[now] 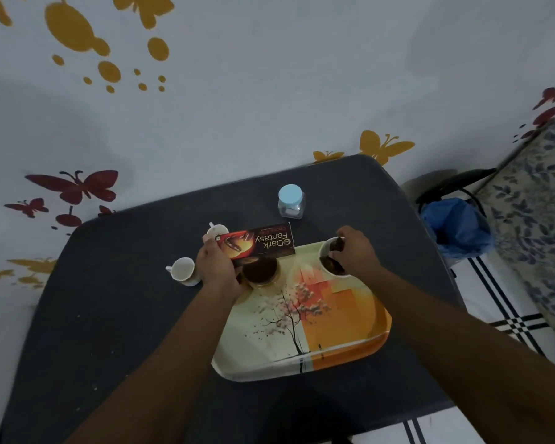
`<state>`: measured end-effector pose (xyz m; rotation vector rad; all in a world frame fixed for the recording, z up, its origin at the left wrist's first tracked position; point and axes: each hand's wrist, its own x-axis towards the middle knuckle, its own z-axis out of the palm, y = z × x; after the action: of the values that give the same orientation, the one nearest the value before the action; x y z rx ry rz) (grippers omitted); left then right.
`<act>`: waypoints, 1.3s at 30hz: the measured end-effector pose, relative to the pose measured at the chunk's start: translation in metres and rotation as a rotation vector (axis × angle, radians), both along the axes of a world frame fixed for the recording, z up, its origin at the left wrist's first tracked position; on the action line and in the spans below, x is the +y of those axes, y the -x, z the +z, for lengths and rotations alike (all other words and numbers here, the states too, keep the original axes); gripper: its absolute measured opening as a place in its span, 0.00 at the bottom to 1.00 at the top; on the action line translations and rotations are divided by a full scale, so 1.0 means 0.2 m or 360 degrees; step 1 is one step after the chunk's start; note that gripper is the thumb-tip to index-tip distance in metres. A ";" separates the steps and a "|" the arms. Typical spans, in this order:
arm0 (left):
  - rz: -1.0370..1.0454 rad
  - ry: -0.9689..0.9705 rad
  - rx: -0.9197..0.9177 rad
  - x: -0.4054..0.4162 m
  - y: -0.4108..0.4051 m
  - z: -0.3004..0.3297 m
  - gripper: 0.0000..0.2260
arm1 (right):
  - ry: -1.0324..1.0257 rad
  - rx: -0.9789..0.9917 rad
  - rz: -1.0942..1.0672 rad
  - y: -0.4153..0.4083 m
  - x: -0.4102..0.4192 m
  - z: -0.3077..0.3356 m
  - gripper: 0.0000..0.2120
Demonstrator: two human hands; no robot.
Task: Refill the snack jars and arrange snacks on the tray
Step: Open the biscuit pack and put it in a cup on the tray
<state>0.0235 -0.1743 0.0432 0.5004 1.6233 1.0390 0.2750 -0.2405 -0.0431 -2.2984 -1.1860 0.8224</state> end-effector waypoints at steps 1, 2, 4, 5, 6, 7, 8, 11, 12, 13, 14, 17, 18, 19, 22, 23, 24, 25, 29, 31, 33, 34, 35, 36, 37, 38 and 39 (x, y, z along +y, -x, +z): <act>-0.0001 0.0000 0.0009 0.00 0.00 0.00 0.17 | -0.0003 -0.0020 0.0006 0.00 0.00 0.00 0.20; -0.0004 -0.0003 0.0025 0.00 0.00 0.01 0.17 | 0.0000 -0.0055 0.0018 0.00 0.00 0.01 0.18; -0.0013 -0.0023 0.0076 0.01 -0.01 0.02 0.18 | -0.0014 -0.0182 0.0024 -0.01 0.00 0.04 0.17; -0.0024 -0.0047 0.0110 0.02 -0.02 0.03 0.18 | -0.0085 -0.0254 -0.0015 0.00 0.00 0.06 0.15; -0.0038 -0.0078 0.0144 0.02 -0.02 0.04 0.18 | -0.0202 -0.0314 -0.0080 0.01 0.01 0.08 0.14; -0.0062 -0.0119 0.0177 0.03 -0.04 0.05 0.18 | -0.0351 -0.0340 -0.0161 0.02 0.01 0.11 0.11; -0.0088 -0.0173 0.0210 0.03 -0.06 0.07 0.17 | -0.0486 -0.0297 -0.0231 0.05 0.02 0.15 0.10; -0.0168 -0.0426 0.0317 0.01 -0.15 0.18 0.14 | -0.0642 0.0614 -0.0537 0.15 0.07 0.29 0.14; -0.0204 -0.0555 0.0369 0.00 -0.19 0.22 0.13 | -0.0571 0.1132 -0.0677 0.18 0.08 0.34 0.17; -0.0250 -0.0708 0.0442 -0.01 -0.23 0.25 0.12 | -0.0463 0.1600 -0.0757 0.21 0.08 0.38 0.20; -0.0322 -0.0880 0.0533 -0.02 -0.26 0.28 0.11 | -0.0384 0.1941 -0.0766 0.23 0.08 0.40 0.23; -0.0619 -0.1379 0.0765 -0.06 -0.33 0.33 0.08 | -0.0379 0.2442 -0.0745 0.26 0.06 0.40 0.29; -0.0687 -0.1487 0.0813 -0.08 -0.33 0.34 0.08 | -0.0413 0.2535 -0.0779 0.27 0.05 0.40 0.29; -0.0725 -0.1551 0.0845 -0.09 -0.34 0.35 0.09 | -0.0449 0.2611 -0.0827 0.28 0.04 0.39 0.29; -0.0710 -0.1544 0.0841 -0.11 -0.33 0.35 0.09 | -0.0529 0.2685 -0.0979 0.27 -0.01 0.38 0.26; -0.0675 -0.1483 0.0807 -0.11 -0.32 0.35 0.08 | -0.0539 0.2676 -0.0994 0.26 -0.03 0.37 0.25; -0.0628 -0.1400 0.0758 -0.11 -0.31 0.34 0.07 | -0.0540 0.2659 -0.0991 0.25 -0.04 0.37 0.24; -0.0566 -0.1303 0.0696 -0.10 -0.30 0.34 0.07 | -0.0532 0.2634 -0.0979 0.24 -0.06 0.36 0.22; -0.0242 -0.0767 0.0372 -0.07 -0.25 0.28 0.13 | -0.0519 0.2434 -0.0924 0.20 -0.11 0.36 0.17; -0.0142 -0.0503 0.0287 -0.06 -0.21 0.23 0.14 | -0.0530 0.2294 -0.0910 0.17 -0.13 0.34 0.14; -0.0066 -0.0337 0.0248 -0.06 -0.16 0.19 0.14 | -0.0513 0.2149 -0.0943 0.14 -0.15 0.32 0.12; -0.0030 -0.0285 0.0231 -0.07 -0.14 0.18 0.14 | -0.0487 0.2048 -0.0965 0.13 -0.15 0.30 0.12; 0.0003 -0.0239 0.0212 -0.07 -0.13 0.16 0.14 | -0.0447 0.1914 -0.0976 0.12 -0.16 0.28 0.11; 0.0032 -0.0197 0.0189 -0.08 -0.11 0.15 0.14 | -0.0398 0.1744 -0.0960 0.10 -0.16 0.25 0.10; 0.0051 -0.0159 0.0168 -0.09 -0.10 0.14 0.14 | -0.0344 0.1547 -0.0912 0.08 -0.16 0.22 0.08; 0.0066 -0.0125 0.0152 -0.09 -0.09 0.13 0.13 | -0.0288 0.1322 -0.0818 0.07 -0.17 0.20 0.08; 0.0086 -0.0101 0.0143 -0.10 -0.08 0.13 0.13 | -0.0214 0.1052 -0.0664 0.05 -0.17 0.18 0.09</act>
<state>0.0392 -0.1943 0.0697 0.5551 1.6952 1.1251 0.2655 -0.2740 -0.0068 -1.8338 -0.4379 1.1597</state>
